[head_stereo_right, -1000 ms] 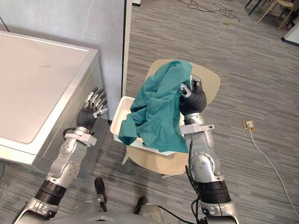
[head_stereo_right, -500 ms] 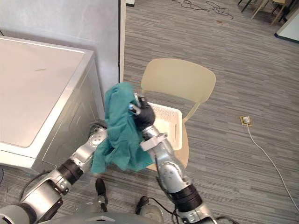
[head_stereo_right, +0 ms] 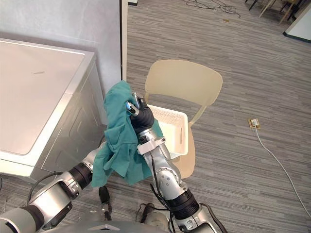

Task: Pick up the laundry basket with both hands and put the clothes into the washing machine.

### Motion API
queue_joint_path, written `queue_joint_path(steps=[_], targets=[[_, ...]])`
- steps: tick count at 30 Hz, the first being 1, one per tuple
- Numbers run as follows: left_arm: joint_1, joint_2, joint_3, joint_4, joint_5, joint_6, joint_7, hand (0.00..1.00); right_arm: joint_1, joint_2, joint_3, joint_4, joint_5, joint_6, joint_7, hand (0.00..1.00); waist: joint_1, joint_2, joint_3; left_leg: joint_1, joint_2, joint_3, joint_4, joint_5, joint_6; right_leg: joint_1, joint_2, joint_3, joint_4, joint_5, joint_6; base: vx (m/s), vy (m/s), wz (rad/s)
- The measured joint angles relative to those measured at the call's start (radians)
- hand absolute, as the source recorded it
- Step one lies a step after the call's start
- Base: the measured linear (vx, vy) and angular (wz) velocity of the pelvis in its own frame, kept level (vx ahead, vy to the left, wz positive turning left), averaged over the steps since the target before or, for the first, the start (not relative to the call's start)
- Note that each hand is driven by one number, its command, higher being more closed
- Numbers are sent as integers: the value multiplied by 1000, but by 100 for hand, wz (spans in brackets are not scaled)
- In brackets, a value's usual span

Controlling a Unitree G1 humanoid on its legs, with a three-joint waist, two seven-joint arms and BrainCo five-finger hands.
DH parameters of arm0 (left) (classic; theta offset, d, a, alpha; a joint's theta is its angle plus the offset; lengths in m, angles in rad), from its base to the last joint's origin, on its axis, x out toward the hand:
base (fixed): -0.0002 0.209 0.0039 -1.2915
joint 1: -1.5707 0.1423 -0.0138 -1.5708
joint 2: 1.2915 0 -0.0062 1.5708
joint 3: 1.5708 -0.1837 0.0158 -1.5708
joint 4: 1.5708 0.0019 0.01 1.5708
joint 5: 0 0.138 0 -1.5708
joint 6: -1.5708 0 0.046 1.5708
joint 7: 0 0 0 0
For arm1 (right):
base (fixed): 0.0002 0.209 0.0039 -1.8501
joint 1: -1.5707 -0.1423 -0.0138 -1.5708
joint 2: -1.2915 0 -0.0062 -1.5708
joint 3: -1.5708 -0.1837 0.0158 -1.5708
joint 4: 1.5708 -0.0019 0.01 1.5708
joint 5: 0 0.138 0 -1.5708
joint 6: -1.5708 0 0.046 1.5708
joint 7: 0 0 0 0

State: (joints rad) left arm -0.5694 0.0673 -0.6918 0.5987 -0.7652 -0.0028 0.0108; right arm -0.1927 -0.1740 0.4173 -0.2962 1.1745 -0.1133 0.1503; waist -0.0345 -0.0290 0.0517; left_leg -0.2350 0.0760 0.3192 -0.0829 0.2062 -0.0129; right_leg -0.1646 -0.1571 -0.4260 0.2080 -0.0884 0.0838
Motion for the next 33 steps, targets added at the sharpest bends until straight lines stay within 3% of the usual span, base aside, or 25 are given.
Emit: queue_joint_path(steps=[10,20,26,33], targets=[[60,-3,69,-149,-4,-25,19,0,43,8,-32,3,-4,-21,6,100,0,0,-1,-1,-16,-51,5,15,12,-8,-14,-8,28,-19,1,62,-43,3],[201,-8,243,-329,22,-107,74,0,81,28,-63,3,-43,-59,15,100,11,5,-6,-3,-16,-88,-1,20,9,2,-14,-26,26,-21,-2,4,-22,5],[270,-3,257,-426,-19,-119,26,0,106,49,-92,10,-43,-63,20,100,19,8,-17,-11,-18,-95,-2,14,3,0,-15,-29,23,-21,-1,2,-6,2],[290,0,185,-472,-39,-117,-33,0,106,60,-117,14,-44,-77,21,100,18,18,-33,-25,-17,-94,-2,13,2,-16,-14,-26,25,-17,-5,33,-39,-1]])
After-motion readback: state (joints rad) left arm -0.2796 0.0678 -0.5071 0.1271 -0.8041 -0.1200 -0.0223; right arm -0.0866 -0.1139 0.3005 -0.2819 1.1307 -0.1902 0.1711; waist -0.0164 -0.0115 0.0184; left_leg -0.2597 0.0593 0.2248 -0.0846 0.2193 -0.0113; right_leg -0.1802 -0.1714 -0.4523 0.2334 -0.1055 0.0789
